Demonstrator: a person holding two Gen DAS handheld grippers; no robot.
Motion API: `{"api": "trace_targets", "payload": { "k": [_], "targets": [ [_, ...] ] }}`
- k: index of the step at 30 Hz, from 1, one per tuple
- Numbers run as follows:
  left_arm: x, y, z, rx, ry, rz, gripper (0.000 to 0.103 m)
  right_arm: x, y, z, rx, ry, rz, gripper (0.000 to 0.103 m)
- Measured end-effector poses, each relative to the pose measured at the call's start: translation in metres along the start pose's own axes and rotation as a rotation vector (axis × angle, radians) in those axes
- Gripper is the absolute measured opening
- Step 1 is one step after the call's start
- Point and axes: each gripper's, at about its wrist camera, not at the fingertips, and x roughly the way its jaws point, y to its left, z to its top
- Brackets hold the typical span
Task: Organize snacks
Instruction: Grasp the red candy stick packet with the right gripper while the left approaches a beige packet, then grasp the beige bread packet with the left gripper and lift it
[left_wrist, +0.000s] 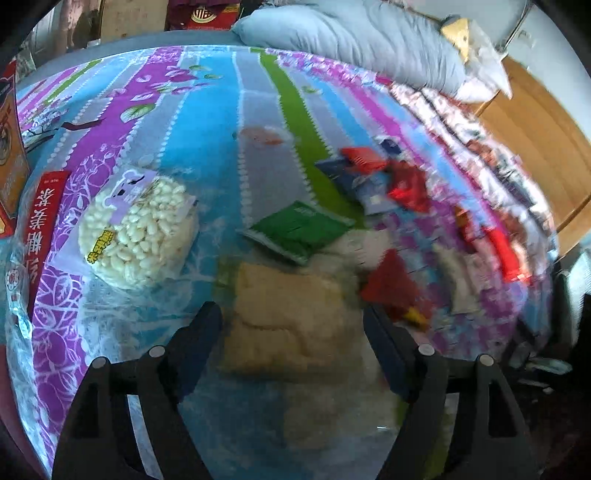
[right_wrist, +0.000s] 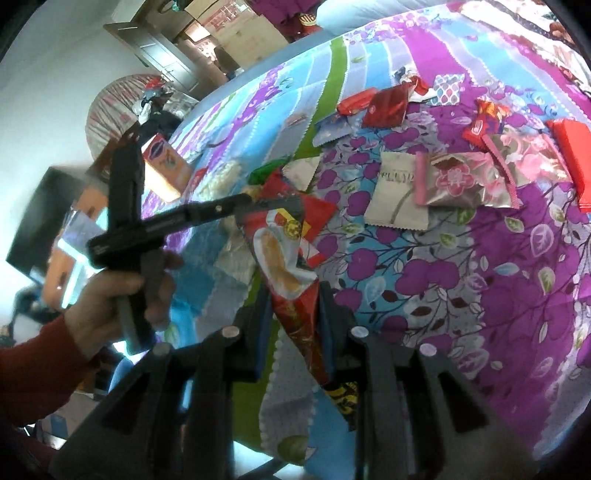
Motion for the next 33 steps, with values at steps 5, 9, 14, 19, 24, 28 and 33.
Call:
{"api": "trace_targets", "payload": {
  "k": [5,9,14,19,24,28,33],
  "targets": [
    [0.0,-0.008,-0.01,0.095,-0.009,0.028,0.085,0.001,-0.004,0.002,0.009,-0.001,0.008,0.024],
    [-0.003,-0.003,-0.006,0.064,-0.001,0.018,0.068,0.0,0.001,0.002,0.009,-0.009,0.004,0.024],
    [-0.008,-0.005,-0.007,0.089,-0.017,0.035,0.067,-0.003,0.005,0.003,-0.002,-0.022,-0.002,0.024],
    [-0.033,-0.012,-0.009,0.08,-0.093,0.049,0.067,-0.008,0.014,0.009,-0.015,-0.041,-0.005,0.024],
    [-0.079,-0.021,-0.003,0.082,-0.185,0.067,0.067,-0.015,0.03,0.017,-0.06,-0.063,-0.018,0.024],
    [-0.126,-0.023,0.008,0.071,-0.271,0.095,0.067,-0.023,0.052,0.031,-0.117,-0.094,-0.034,0.024],
    [-0.193,-0.018,0.019,0.044,-0.387,0.13,0.067,-0.032,0.089,0.055,-0.191,-0.142,-0.03,0.024]
  ]
}}
